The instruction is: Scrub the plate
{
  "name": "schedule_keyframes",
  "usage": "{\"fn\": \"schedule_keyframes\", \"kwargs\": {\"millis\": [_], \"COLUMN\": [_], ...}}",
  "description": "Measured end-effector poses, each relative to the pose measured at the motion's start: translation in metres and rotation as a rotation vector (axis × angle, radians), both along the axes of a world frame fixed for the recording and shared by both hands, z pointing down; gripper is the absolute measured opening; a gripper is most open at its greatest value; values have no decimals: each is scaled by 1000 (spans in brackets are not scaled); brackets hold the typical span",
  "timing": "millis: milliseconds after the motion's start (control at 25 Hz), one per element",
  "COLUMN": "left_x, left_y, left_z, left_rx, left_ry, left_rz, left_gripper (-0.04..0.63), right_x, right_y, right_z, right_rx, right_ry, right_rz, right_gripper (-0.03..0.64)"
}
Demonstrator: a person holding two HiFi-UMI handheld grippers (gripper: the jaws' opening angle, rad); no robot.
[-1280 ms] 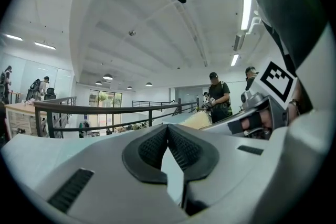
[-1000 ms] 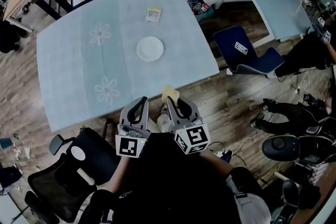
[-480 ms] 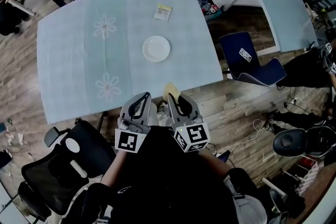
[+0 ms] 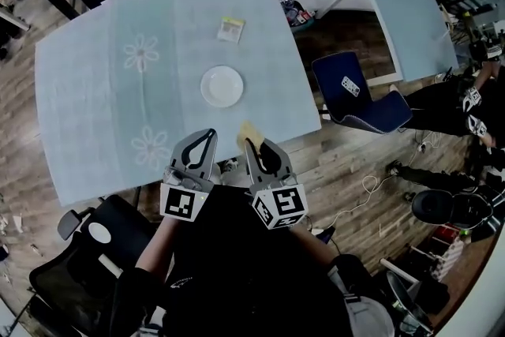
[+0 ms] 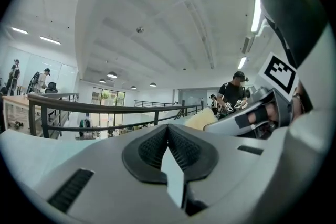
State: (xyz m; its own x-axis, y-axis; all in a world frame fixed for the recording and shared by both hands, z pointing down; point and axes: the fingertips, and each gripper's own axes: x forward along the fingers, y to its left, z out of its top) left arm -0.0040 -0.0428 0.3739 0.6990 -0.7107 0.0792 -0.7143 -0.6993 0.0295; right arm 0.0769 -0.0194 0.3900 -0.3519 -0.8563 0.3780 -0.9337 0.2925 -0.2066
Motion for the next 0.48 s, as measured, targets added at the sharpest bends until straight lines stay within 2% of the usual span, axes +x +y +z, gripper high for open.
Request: {"fn": "schedule_keyframes", "kwargs": {"millis": [80,200,360,480], "left_x": [-1,-3,-6,-5], "left_y": [-6,-9,-10,-11], "left_z": [-2,-1,1,9], "left_rx": [25,16,1,-47], "left_ry": [-26,-22,-6,-15], "left_rz": [33,53,43,14], "left_gripper": [12,12,12,12], "right_x": [-4,-11,-20,-16], "right_y": [-7,-12,-13,-20], "right_z": [-2,-2,7,11], "right_rx": [10,15,-13,-37], "right_ry": [-3,-14,-17,-29], "right_rz": [12,27,-6,-23], "right_gripper": [66,66,66,66]}}
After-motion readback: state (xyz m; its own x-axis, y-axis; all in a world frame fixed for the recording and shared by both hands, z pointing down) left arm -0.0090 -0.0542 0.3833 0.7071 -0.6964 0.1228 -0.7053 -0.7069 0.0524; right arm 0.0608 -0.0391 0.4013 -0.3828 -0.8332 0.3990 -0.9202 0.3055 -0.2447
